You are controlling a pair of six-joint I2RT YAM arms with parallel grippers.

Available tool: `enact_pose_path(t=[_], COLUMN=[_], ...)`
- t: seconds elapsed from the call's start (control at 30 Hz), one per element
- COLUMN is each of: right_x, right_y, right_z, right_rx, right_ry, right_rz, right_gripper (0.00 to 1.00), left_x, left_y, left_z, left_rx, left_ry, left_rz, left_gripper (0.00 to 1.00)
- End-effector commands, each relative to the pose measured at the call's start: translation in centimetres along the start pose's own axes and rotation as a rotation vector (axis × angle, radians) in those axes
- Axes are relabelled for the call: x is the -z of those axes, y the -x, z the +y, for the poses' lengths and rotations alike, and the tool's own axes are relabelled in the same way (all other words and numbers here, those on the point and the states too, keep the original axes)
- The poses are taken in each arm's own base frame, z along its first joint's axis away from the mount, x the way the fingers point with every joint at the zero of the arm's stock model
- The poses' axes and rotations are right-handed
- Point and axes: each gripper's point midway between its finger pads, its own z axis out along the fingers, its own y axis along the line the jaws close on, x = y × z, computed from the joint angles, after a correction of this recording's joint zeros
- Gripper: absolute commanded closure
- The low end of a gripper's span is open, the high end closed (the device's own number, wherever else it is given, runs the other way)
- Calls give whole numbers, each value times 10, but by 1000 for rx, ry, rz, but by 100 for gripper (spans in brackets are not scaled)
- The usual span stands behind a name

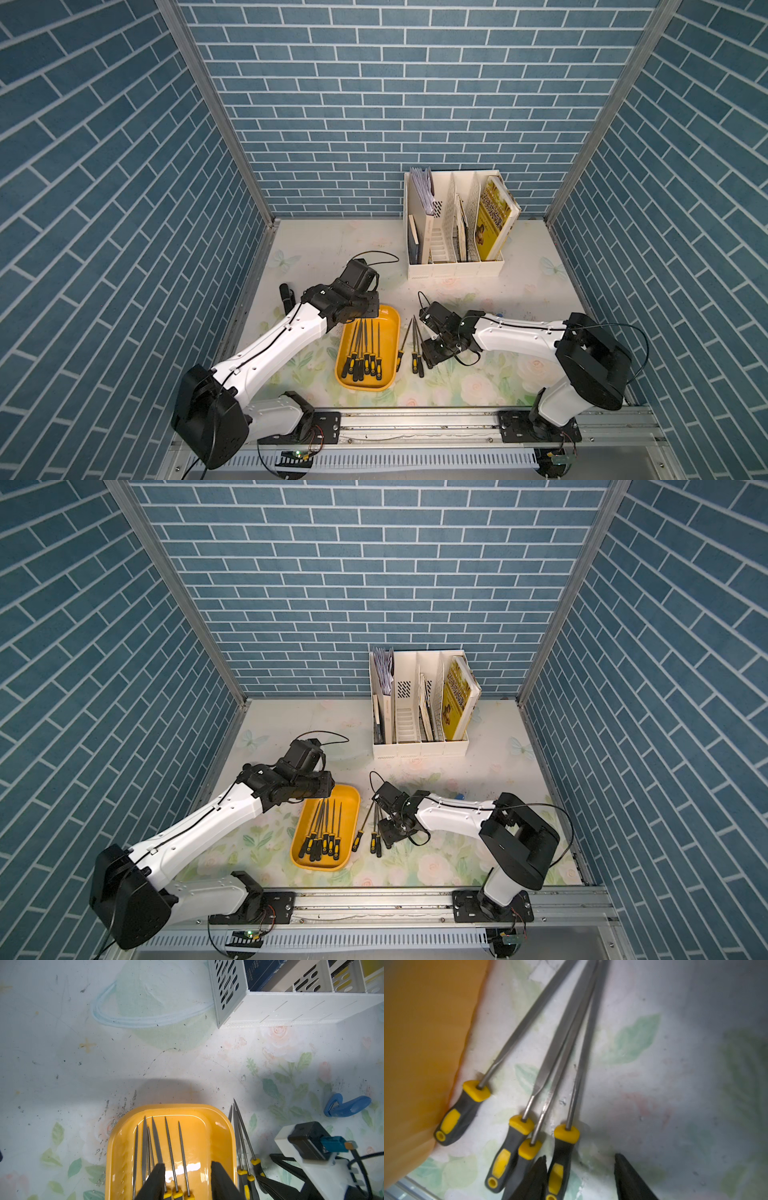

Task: Put the file tool into the storage box
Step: Pick up the file tool from the center of the board.

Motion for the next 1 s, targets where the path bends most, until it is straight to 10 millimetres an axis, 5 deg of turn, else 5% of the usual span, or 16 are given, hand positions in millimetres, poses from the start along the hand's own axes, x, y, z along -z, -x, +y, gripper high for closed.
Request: enact_pose_path(t=[0.0, 0.23, 0.53, 0.77, 0.97], right_x=[0, -5, -15, 20, 51], right_y=[-24, -23, -36, -29, -7], right_z=[-30, -26, -28, -51, -37], right_rx=[3, 7, 15, -10, 9], right_ry=[-120, -106, -96, -147, -79], right_rz=[73, 74, 100, 19, -89], right_gripper=[47, 55, 82, 91, 94], left_x=[4, -1, -2, 0, 4], left_y=[-2, -5, -2, 3, 8], left_z=[2, 4, -4, -17, -46], left_rx=[-8, -7, 3, 11, 77], left_ry=[16, 19, -19, -83, -244], left_rz=[12, 16, 8, 3, -15], left_gripper=[59, 59, 59, 57, 53])
